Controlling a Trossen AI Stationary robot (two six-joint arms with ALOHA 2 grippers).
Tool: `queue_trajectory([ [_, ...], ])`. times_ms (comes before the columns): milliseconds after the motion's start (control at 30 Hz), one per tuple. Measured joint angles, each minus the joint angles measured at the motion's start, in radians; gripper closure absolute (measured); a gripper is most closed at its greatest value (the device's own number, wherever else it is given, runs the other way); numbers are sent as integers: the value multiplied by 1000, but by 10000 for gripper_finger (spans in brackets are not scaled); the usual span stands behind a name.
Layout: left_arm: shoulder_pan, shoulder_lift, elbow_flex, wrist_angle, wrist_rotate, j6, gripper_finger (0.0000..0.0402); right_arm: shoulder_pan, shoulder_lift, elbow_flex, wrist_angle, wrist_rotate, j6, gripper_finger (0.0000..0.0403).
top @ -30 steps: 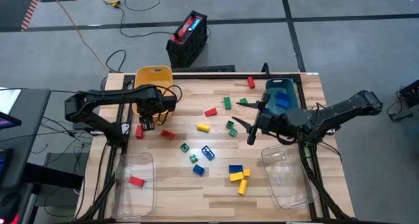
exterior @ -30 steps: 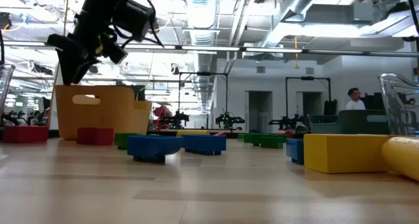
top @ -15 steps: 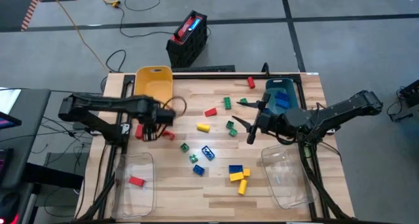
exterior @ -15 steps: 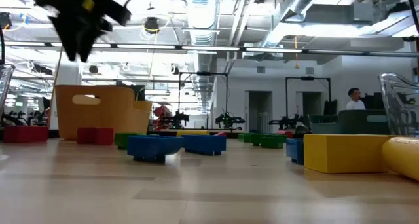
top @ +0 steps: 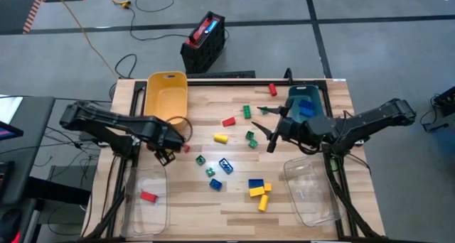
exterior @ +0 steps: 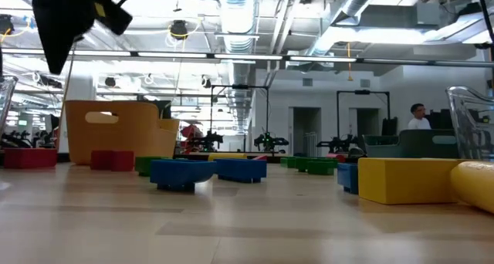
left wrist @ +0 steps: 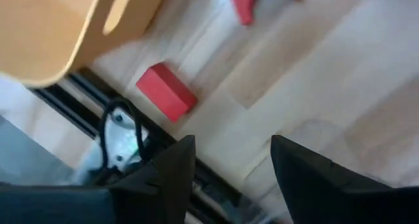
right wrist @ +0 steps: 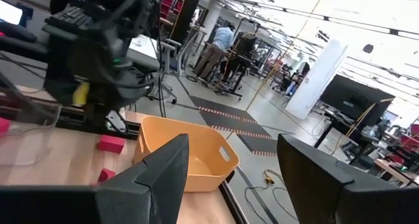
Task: Sort blocks
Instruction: Put the red wooden block into the left transparent bin
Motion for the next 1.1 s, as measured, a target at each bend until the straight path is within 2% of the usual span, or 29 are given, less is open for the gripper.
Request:
queue_trajectory([
  [200,54,-169,-195,154,39,-185,226,17,0,0,-9,-1,2,154],
  [433,104,-243,-314,161,44,-351,210,16,-2,0,0,-1,-7,154],
  [733,146,-183,-319,171,6,-248,174,22,-2,0,6,-1,-8,154],
  [1100,193,-11,-319,160,-44,-28,171,29,-2,0,5,-3,-10,154],
])
